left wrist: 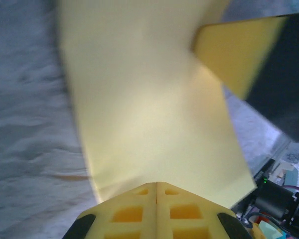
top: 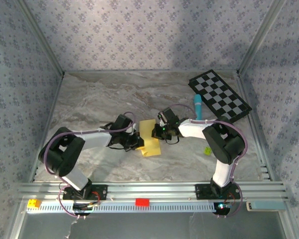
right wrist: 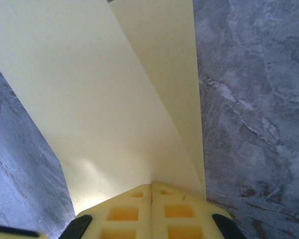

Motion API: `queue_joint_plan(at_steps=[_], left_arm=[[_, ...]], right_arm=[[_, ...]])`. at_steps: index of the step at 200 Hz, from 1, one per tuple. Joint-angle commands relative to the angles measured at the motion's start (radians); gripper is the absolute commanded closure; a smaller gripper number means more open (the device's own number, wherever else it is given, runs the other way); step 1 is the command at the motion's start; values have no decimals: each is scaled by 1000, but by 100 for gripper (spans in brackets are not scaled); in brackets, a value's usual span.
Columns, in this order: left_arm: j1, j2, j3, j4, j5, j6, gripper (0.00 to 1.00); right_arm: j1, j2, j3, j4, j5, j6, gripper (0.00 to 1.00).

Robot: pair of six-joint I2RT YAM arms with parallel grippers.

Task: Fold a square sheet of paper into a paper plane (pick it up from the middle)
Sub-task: First fold the square sheet of paper in half at the center of the table.

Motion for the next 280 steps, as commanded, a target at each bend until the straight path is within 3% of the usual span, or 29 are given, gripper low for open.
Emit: queue_joint_plan(at_steps=[1, 88, 183, 232, 280], left_arm=[[-17, -27, 34, 9, 8, -4, 99], [-31, 68, -99, 31, -15, 1, 100], [-58, -88, -51, 15, -13, 5, 99], [-65, 9, -94, 98, 34, -25, 99], [-71, 33, -159, 60, 25, -6, 99]], right_arm=[[0, 43, -57, -185, 96, 3, 100], [3, 55, -57, -178, 96, 6, 100], [4, 51, -59, -183, 100, 10, 100], [6, 51, -57, -184, 100, 10, 100], [5, 52, -68, -184, 108, 11, 100]])
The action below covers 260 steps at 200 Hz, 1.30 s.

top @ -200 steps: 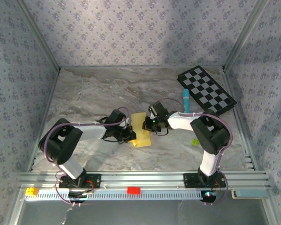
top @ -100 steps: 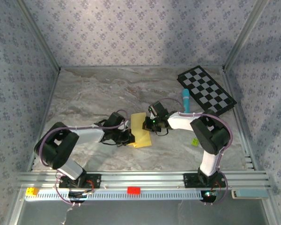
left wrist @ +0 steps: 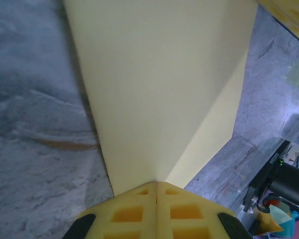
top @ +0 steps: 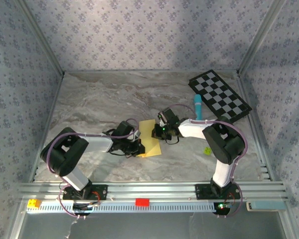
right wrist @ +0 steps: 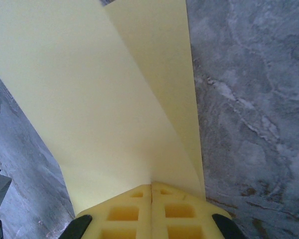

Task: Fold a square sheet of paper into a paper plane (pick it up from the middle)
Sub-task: First fold the square sheet of paper in half at the center of the table.

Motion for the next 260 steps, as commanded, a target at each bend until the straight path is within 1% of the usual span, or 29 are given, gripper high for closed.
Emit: queue_joint_plan(at_steps=[1, 35, 88, 124, 142, 153, 172, 189, 218, 260], left_arm=[[-10, 6, -53, -45, 9, 13, 100], [-11, -46, -91, -94, -1, 41, 98], [-21, -87, -71, -185, -6, 107, 98], [-21, -190, -3, -268, -57, 121, 98], [-6, -229, 35, -270, -96, 124, 97], [25, -211, 75, -265, -93, 139, 96], [94, -137, 144, -245, -39, 145, 97], [126, -67, 202, -219, -29, 154, 97], [151, 42, 273, -156, 6, 144, 98], [158, 139, 336, -162, -20, 175, 99]], right_arm=[[3, 51, -67, -185, 104, 9, 100], [3, 55, -70, -181, 105, 10, 100], [3, 58, -67, -184, 105, 9, 100], [3, 58, -65, -187, 102, 0, 100], [3, 57, -64, -186, 92, -9, 100], [3, 59, -57, -193, 88, -20, 100], [-1, 68, -30, -227, 80, -54, 100], [-2, 74, -16, -236, 79, -62, 100], [-4, 79, -11, -234, 76, -58, 100], [-3, 74, -17, -236, 75, -55, 100]])
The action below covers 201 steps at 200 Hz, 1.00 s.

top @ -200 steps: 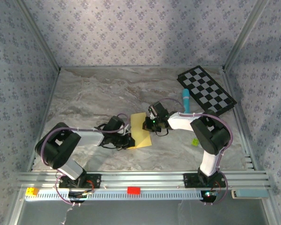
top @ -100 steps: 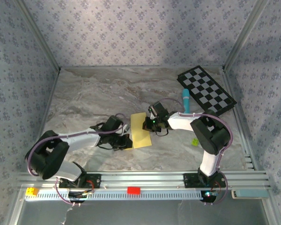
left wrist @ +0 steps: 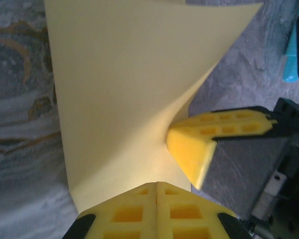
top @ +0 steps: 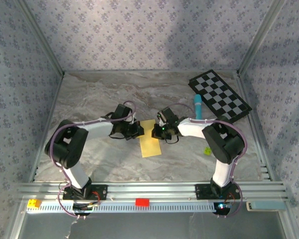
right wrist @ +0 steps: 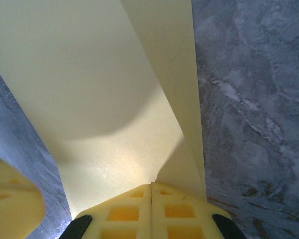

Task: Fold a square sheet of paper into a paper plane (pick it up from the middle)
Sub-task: First fold the square sheet of paper in half at the center of the table.

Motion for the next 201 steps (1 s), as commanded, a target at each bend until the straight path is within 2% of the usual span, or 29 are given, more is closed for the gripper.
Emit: queue_joint_plan(at_steps=[1, 54, 82, 105, 151, 201], left_arm=[[9, 37, 43, 11, 7, 41, 99], [47, 121, 19, -3, -5, 107, 100], [48, 157, -9, 23, 4, 100, 100], [57, 128, -10, 25, 2, 72, 100], [66, 79, 98, -77, 15, 101, 98], [76, 146, 163, -79, 28, 111, 98]], right_arm=[[-3, 65, -45, -190, 76, -24, 100], [0, 68, -50, -189, 86, -19, 100], [5, 64, -57, -185, 92, -12, 100], [4, 62, -63, -184, 96, -8, 100], [6, 59, -64, -183, 95, -7, 100], [8, 62, -66, -180, 96, -4, 100]])
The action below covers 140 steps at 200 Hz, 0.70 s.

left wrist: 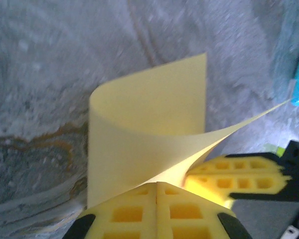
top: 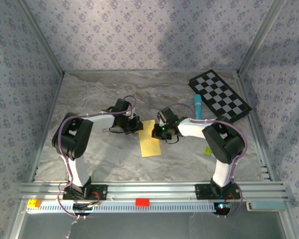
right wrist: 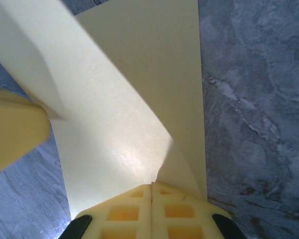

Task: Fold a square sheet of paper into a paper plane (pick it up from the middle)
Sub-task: First fold the square sheet of paper in half at the center of the table.

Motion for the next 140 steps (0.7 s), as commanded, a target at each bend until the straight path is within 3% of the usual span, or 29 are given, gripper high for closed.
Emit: queue_joint_plan(at_steps=[1, 57, 140], left_arm=[[8, 31, 33, -24, 9, 24, 98], [32, 108, 23, -42, -54, 46, 98], [59, 103, 134, -110, -30, 75, 95]], right_arm=[[5, 63, -64, -179, 92, -5, 100], [6, 63, -69, -178, 92, -4, 100], [6, 56, -68, -182, 95, -7, 100]])
